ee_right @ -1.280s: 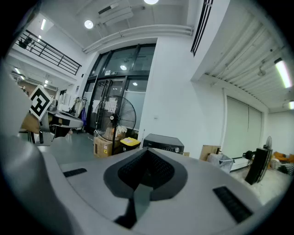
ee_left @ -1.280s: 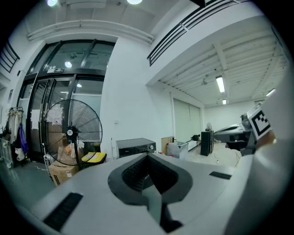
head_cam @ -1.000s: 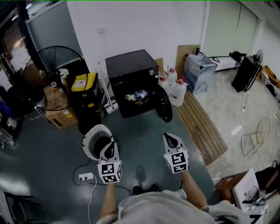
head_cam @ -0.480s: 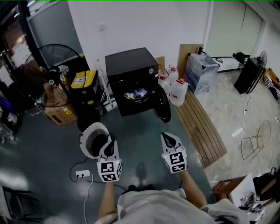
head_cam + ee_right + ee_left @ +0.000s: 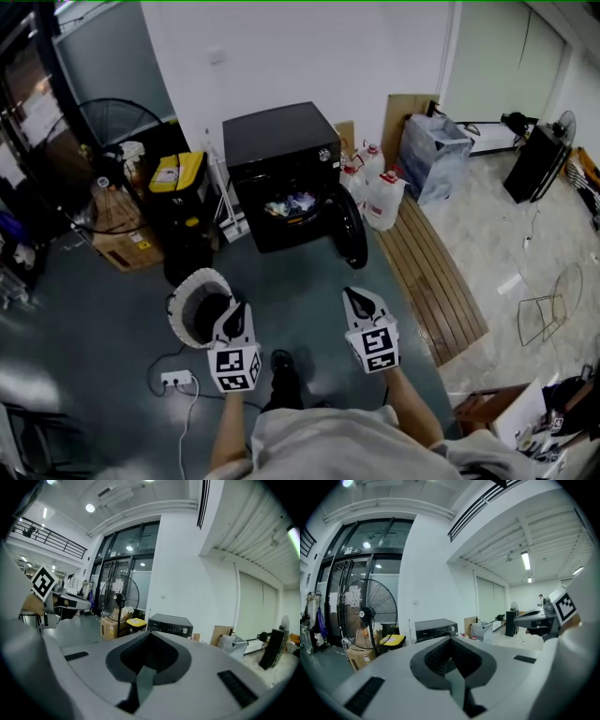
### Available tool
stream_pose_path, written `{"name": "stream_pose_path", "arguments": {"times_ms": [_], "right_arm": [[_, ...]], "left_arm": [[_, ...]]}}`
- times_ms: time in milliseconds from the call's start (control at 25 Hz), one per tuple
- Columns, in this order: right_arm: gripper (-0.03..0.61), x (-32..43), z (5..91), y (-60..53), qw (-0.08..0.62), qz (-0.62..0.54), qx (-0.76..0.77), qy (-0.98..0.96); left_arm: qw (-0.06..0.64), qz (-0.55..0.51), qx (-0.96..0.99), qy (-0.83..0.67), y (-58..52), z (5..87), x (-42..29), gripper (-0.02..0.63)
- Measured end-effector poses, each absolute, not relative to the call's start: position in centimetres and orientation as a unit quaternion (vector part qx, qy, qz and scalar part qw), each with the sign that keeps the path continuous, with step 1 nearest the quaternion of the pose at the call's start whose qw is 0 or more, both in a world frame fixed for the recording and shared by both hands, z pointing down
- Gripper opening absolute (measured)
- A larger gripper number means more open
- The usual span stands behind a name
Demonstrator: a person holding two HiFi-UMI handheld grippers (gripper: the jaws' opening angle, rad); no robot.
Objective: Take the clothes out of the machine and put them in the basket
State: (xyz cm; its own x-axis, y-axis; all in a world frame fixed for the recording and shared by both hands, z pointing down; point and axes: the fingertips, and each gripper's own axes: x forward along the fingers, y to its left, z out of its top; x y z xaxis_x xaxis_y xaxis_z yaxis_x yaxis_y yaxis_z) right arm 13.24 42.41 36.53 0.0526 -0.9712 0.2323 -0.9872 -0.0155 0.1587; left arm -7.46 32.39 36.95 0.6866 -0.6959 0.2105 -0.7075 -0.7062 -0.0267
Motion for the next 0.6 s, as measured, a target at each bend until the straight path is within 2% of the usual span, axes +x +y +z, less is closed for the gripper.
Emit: {"name": "stream_pose_path", "arguments": {"times_ms": [600], "right_arm": [[0.023,15.4,36.7,25.5,0.159,0.026,0.723,-0.671]], "left_arm": [[0.038,0.094,0.932,-0.347,14.4,37.8,-3.2,0.018]]}}
